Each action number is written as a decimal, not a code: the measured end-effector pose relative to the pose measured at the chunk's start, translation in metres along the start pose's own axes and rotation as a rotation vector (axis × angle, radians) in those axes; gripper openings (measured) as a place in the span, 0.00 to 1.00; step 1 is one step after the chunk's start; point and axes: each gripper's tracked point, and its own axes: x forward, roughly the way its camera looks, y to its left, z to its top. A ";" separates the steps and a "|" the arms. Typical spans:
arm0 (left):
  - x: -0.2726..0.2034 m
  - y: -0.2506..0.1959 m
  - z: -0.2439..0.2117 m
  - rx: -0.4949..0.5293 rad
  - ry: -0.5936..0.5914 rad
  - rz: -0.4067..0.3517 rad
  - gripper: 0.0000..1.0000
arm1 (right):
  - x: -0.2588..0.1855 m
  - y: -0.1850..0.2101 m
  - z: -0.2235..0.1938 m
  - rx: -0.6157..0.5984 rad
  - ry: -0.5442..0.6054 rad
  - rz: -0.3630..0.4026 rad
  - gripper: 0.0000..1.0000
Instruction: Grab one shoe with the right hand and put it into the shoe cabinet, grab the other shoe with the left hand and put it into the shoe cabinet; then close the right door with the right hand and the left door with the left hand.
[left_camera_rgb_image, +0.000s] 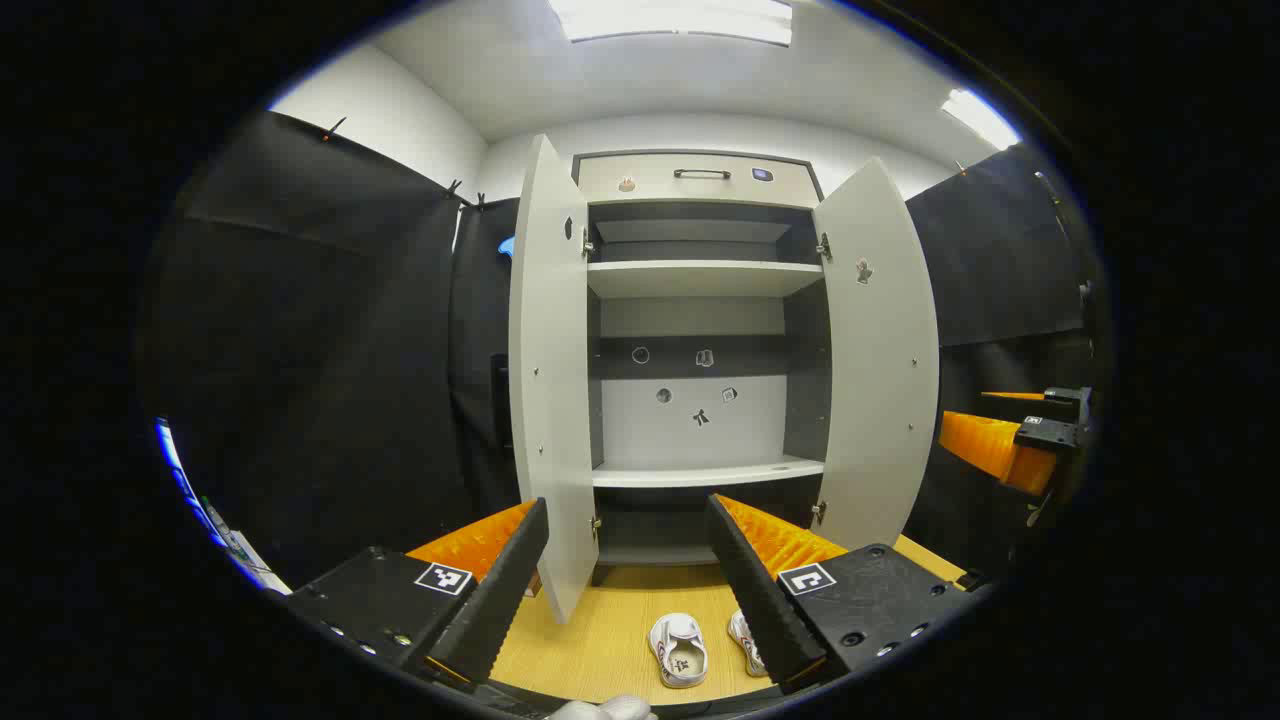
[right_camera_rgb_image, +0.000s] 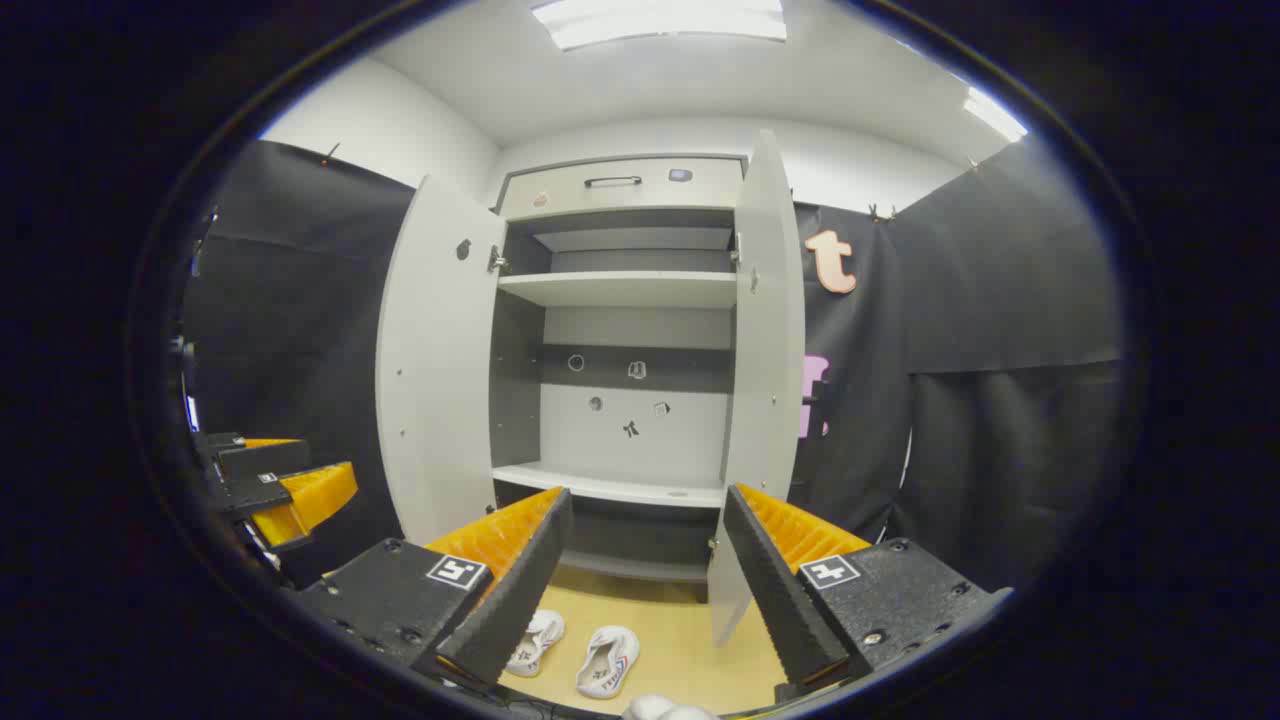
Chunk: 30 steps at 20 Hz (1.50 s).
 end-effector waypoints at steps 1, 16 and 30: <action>0.000 0.002 0.000 -0.001 -0.003 0.003 0.95 | 0.000 0.000 0.001 0.001 -0.002 -0.003 0.99; 0.000 0.004 -0.003 0.013 0.000 -0.016 0.95 | -0.003 -0.001 -0.018 0.008 0.059 -0.041 0.99; -0.009 0.014 -0.019 0.052 0.047 0.039 0.96 | 0.014 0.043 -0.261 0.057 0.560 0.055 0.95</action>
